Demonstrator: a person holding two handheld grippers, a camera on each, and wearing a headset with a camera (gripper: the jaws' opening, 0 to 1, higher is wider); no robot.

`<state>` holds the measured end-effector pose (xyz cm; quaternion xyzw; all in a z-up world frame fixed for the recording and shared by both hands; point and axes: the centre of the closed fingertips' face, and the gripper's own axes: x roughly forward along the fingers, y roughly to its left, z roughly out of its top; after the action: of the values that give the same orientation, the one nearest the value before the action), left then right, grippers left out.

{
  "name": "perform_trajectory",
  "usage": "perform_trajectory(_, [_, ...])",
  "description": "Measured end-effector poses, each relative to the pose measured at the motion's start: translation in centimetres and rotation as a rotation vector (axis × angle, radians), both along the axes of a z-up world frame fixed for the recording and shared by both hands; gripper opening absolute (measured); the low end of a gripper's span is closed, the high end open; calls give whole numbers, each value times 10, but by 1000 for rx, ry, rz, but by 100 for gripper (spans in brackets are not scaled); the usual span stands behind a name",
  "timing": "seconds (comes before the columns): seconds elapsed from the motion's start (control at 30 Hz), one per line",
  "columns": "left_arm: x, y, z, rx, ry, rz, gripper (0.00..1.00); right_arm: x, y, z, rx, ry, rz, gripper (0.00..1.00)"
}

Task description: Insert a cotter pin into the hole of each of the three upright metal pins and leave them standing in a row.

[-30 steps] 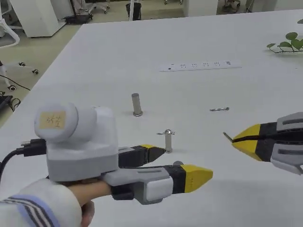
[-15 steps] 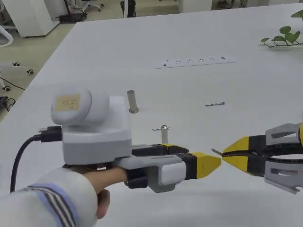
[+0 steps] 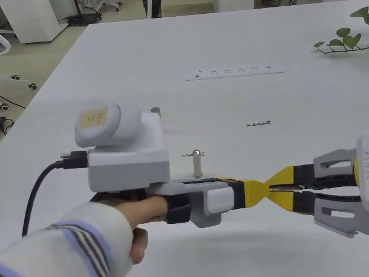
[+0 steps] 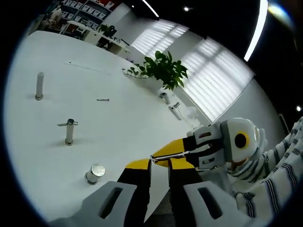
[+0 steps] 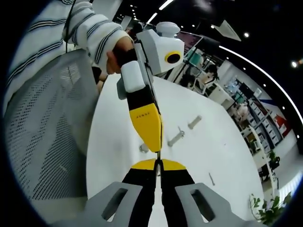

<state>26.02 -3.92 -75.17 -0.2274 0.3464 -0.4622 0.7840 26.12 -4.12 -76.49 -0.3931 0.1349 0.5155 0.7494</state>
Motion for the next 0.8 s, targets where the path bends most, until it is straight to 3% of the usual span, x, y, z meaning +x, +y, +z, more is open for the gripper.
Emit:
perform_trajectory(0.43, [2,3,-3,11,17,19,3,-3,1,1,-18,-17,7,3])
perform_trajectory(0.8, [0,-1,-5,28,15,6,3,-5,0,2,-41,-41,13,3])
